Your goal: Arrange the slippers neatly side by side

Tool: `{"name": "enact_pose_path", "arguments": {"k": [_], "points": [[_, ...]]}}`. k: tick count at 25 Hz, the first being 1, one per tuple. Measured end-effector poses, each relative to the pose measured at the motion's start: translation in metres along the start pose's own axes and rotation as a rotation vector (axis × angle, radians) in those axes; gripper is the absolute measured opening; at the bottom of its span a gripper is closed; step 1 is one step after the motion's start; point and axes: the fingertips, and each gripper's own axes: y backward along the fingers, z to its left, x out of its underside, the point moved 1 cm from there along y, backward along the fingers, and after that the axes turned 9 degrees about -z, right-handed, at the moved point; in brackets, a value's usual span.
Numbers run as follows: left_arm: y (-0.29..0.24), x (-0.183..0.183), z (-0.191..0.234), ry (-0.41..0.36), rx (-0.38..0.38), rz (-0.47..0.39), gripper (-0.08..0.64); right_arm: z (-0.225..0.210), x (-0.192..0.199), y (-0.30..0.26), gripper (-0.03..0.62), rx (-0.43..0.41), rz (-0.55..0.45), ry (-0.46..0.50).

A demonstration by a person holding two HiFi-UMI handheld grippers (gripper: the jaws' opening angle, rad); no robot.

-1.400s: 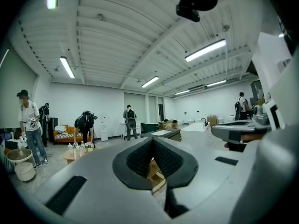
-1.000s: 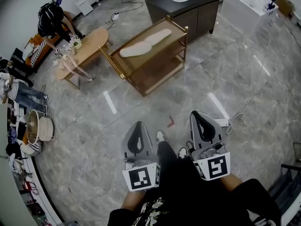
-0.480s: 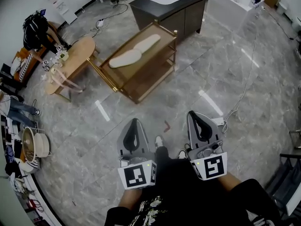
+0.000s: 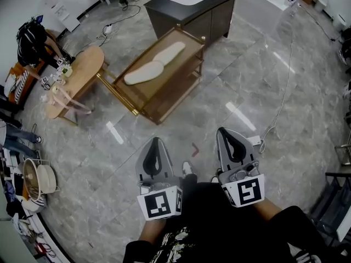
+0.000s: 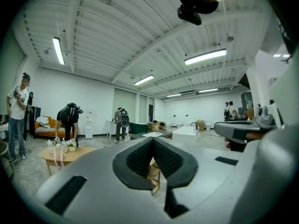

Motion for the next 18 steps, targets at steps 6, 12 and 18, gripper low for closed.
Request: {"name": "enact_pose_path", "arguments": {"k": [6,12,18], "points": [[-0.015,0.002,0.037,0.007,-0.007,-0.012,0.003,0.013,0.008,-0.031,-0.003,0.023,-0.008,-0.022],[-0.024,0.007,0.068,0.011,-0.002,-0.017,0.003,0.027,0.018,-0.056,-0.003,0.045,-0.008,-0.017],[-0.034,0.017,0.092,0.028,0.017,-0.013,0.003,0.040,0.023,-0.074,-0.002,0.062,-0.007,0.004]]}}
